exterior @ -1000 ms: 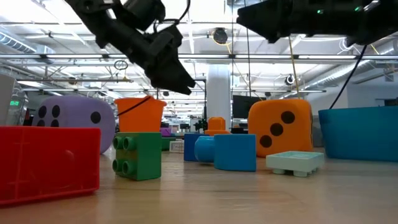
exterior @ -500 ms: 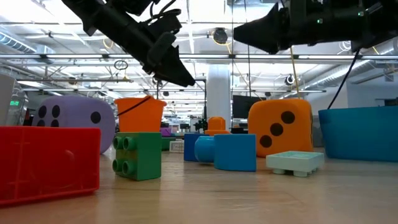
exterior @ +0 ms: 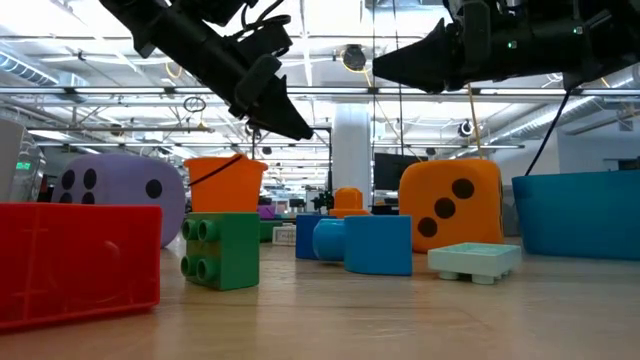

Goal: Pick & Place Toys
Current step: Put the black deck of cards into the blue bin

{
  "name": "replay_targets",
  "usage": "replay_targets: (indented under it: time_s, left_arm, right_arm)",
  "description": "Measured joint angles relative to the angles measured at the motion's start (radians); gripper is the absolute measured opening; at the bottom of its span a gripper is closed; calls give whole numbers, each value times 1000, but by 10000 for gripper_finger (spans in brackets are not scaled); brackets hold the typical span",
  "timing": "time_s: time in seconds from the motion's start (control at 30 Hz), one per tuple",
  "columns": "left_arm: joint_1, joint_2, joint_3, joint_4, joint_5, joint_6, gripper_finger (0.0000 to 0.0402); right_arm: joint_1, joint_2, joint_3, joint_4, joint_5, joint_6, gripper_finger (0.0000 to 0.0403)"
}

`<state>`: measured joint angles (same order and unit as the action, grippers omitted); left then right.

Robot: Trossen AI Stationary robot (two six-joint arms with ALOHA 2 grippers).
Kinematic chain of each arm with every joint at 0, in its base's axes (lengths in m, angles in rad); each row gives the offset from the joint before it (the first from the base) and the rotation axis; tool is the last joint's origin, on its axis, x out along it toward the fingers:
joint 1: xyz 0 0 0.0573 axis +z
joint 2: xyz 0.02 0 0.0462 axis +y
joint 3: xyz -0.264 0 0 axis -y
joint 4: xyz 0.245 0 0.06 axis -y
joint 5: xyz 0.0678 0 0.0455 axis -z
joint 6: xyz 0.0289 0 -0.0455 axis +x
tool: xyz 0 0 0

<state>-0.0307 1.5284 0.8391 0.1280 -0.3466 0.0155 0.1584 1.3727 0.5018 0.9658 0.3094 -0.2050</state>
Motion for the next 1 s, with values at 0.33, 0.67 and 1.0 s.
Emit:
replay_targets:
  time_s: [0.33, 0.67, 1.0]
  left_arm:
    - [15, 0, 0, -5, -59, 69, 278]
    - [138, 1, 56, -56, -157, -331, 278]
    - [252, 13, 407, -750, -130, -515, 278]
  right_arm:
    - [-22, 0, 0, 2, 1, -20, 164]
    - [-33, -1, 0, 11, 1, -100, 164]
    - [-68, -1, -1, -54, 1, -50, 164]
